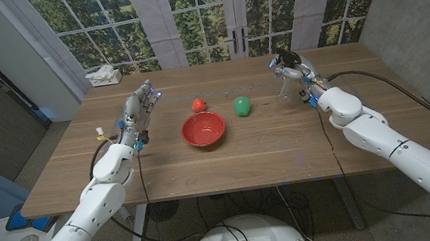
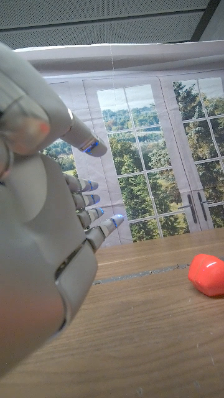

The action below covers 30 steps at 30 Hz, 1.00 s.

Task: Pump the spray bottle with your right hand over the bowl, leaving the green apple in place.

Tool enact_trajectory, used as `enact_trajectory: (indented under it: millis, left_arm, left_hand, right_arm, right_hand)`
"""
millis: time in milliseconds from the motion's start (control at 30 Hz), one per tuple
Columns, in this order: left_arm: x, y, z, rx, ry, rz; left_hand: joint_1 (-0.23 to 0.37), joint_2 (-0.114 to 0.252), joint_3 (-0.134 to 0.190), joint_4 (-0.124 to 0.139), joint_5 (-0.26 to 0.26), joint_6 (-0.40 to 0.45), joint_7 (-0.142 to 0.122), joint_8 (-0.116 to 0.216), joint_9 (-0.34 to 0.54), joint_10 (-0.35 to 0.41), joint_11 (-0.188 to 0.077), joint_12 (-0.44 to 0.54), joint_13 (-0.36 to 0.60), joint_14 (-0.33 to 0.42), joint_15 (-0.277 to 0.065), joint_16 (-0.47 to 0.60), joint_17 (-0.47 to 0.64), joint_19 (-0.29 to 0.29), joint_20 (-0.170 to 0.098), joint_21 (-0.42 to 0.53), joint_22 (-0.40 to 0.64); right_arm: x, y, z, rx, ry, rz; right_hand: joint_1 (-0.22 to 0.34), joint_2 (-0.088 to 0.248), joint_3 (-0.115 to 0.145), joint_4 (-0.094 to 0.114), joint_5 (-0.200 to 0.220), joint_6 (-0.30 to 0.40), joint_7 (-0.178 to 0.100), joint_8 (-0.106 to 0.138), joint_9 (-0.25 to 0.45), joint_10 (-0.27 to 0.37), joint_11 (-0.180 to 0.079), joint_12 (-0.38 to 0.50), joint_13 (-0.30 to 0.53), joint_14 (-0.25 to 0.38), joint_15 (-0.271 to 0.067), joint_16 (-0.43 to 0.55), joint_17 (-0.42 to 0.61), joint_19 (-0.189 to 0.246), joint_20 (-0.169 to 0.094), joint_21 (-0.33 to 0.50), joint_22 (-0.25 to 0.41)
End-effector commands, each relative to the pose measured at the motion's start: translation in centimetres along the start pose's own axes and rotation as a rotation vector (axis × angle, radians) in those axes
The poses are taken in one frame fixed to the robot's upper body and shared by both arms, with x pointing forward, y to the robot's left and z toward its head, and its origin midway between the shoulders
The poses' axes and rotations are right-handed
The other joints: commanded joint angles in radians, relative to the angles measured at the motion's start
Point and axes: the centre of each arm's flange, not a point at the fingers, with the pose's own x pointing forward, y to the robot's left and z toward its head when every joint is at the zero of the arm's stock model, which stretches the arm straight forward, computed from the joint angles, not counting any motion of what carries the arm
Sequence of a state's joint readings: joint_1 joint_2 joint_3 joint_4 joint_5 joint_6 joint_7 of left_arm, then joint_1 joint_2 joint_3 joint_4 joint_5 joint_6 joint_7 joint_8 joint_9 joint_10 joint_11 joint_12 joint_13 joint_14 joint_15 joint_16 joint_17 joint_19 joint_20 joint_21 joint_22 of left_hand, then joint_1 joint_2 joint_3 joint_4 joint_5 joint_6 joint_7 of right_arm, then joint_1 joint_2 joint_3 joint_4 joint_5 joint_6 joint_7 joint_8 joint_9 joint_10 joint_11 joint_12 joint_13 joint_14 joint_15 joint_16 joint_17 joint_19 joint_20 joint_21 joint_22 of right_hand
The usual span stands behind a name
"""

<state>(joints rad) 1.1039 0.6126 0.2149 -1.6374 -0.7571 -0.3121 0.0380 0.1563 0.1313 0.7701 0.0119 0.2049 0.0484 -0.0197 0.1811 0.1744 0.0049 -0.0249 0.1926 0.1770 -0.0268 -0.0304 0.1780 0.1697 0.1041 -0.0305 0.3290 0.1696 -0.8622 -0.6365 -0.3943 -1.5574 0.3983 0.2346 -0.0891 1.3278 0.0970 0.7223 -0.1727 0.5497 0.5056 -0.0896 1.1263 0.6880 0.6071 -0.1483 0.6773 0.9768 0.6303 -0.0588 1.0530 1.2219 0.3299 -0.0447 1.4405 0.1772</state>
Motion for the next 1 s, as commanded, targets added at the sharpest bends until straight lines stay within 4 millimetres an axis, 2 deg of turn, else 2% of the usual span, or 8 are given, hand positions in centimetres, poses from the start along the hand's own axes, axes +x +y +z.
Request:
enact_trajectory:
  millis: [33, 567, 1000]
  left_arm:
    - [0.0, -0.3, 0.2, 0.006, 0.003, -0.006]
    - [-0.2, -0.4, 0.1, 0.003, 0.001, -0.003]
    - [-0.2, -0.3, 0.0, 0.003, 0.004, -0.004]
  left_hand:
    - [0.014, 0.062, -0.005, -0.002, -0.003, 0.003, 0.004, 0.002, 0.002, -0.007, 0.002, 0.002, 0.003, -0.004, -0.009, 0.006, 0.003, 0.008, 0.003, -0.003, 0.005]
    - [0.016, 0.062, -0.007, -0.002, -0.003, 0.002, 0.003, 0.002, 0.002, -0.006, 0.001, 0.002, 0.003, -0.004, -0.009, 0.006, 0.003, 0.009, 0.004, -0.007, 0.005]
    - [0.018, 0.062, -0.008, -0.002, -0.003, 0.002, 0.003, 0.002, 0.002, -0.007, 0.002, 0.002, 0.003, -0.005, -0.01, 0.005, 0.003, 0.01, 0.004, -0.01, 0.005]
  right_arm:
    - [-1.7, -0.9, -2.1, -0.047, 0.044, -0.14]
    - [-3.0, -0.2, -3.8, -0.126, 0.073, -0.314]
    - [-3.2, -0.1, -5.3, -0.145, 0.125, -0.345]
  right_hand:
    - [0.001, 0.012, -0.001, -0.002, -0.002, 0.013, 0.002, -0.006, -0.007, -0.001, -0.004, 0.008, -0.001, 0.003, -0.148, -0.005, 0.001, -0.003, -0.114, -0.001, 0.0]
    - [0.001, 0.014, -0.003, -0.003, -0.005, 0.016, -0.004, -0.026, -0.037, -0.002, -0.009, 0.008, -0.007, 0.006, -0.149, -0.014, -0.001, -0.007, -0.114, -0.002, 0.0]
    - [0.0, 0.014, -0.003, -0.002, -0.006, 0.013, -0.011, -0.042, -0.059, -0.01, -0.011, 0.005, -0.008, 0.004, -0.149, -0.026, -0.002, -0.011, -0.115, -0.003, 0.0]
